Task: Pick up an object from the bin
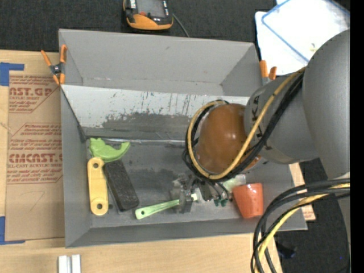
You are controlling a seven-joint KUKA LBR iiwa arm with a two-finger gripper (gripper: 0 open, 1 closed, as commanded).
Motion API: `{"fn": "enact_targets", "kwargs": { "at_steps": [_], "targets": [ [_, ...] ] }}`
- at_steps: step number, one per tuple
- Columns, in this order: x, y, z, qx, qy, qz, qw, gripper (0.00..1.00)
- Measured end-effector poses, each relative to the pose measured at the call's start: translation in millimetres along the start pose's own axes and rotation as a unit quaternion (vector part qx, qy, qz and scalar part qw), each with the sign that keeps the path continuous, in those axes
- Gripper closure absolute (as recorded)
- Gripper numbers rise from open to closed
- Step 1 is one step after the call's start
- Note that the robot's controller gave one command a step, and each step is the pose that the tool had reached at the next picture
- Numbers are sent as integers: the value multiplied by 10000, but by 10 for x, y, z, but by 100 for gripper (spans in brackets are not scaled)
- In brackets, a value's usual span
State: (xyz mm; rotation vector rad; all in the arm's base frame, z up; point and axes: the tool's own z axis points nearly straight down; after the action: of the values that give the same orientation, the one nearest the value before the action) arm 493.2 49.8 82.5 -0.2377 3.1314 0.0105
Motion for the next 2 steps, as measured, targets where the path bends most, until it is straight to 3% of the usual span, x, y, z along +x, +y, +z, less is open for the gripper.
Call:
{"fn": "enact_targets", "kwargs": {
  "at_steps": [2],
  "targets": [
    [35, -56, -4, -4, 2, 15, 10000, 100]
  ]
}}
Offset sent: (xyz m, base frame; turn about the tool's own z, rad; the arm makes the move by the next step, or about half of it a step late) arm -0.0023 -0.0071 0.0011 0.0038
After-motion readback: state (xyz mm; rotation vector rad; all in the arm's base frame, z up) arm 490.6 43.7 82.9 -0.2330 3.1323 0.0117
